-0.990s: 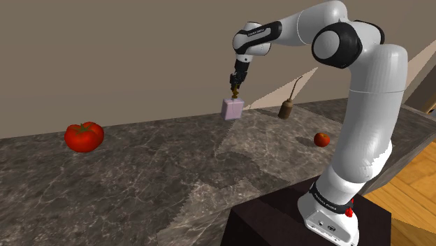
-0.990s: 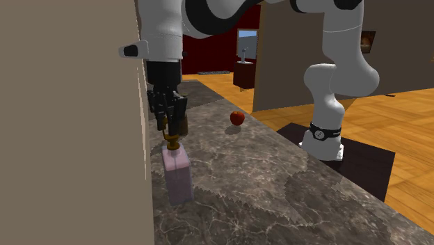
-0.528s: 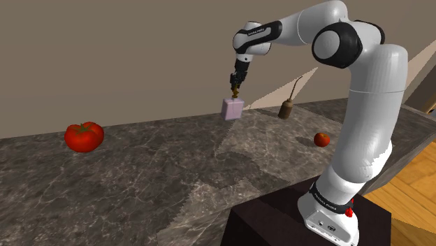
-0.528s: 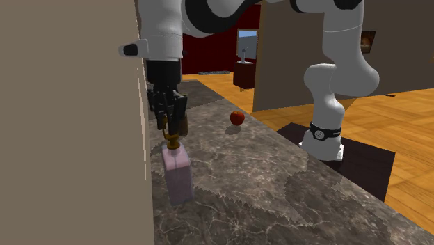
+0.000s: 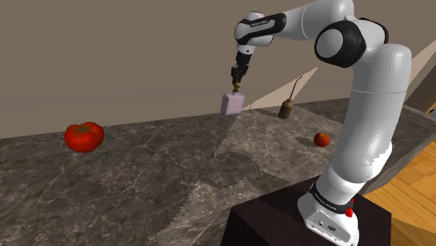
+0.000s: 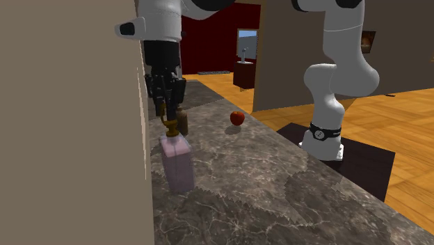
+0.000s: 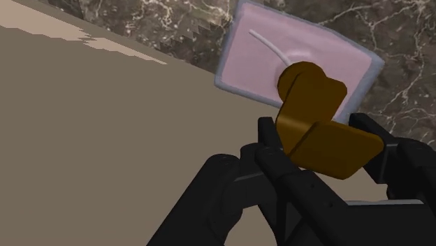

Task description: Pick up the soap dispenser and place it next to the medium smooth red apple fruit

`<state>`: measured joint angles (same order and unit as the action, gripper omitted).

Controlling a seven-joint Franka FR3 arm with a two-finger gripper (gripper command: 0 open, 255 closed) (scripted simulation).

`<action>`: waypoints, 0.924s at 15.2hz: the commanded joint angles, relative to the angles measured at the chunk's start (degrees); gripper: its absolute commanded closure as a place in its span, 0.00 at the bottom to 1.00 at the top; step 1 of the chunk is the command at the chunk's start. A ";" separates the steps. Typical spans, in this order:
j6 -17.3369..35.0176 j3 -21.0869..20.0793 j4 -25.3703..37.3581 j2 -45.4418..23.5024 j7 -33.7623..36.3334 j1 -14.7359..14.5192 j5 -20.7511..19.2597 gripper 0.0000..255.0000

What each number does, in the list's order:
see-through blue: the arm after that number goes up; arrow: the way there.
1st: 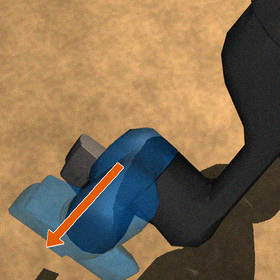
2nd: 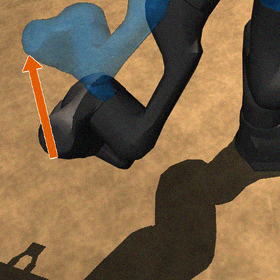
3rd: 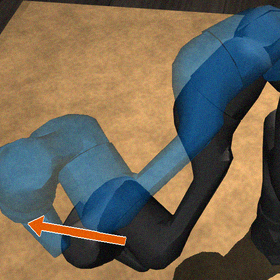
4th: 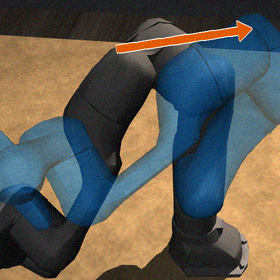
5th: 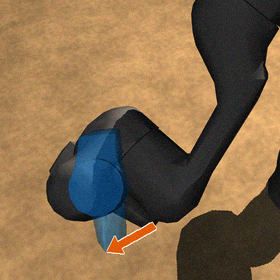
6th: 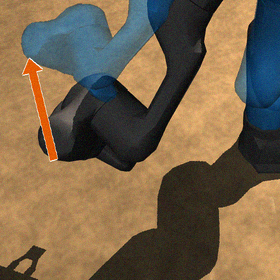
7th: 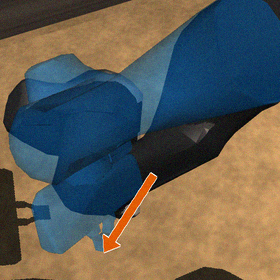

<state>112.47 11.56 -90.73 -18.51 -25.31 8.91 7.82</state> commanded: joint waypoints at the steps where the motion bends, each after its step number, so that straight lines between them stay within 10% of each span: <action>1: -1.55 0.04 1.39 0.17 0.14 0.04 -0.10 1.00; 14: -11.49 0.23 11.28 0.26 0.91 0.43 -0.40 1.00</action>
<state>101.78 11.79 -80.27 -18.25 -24.47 9.31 7.44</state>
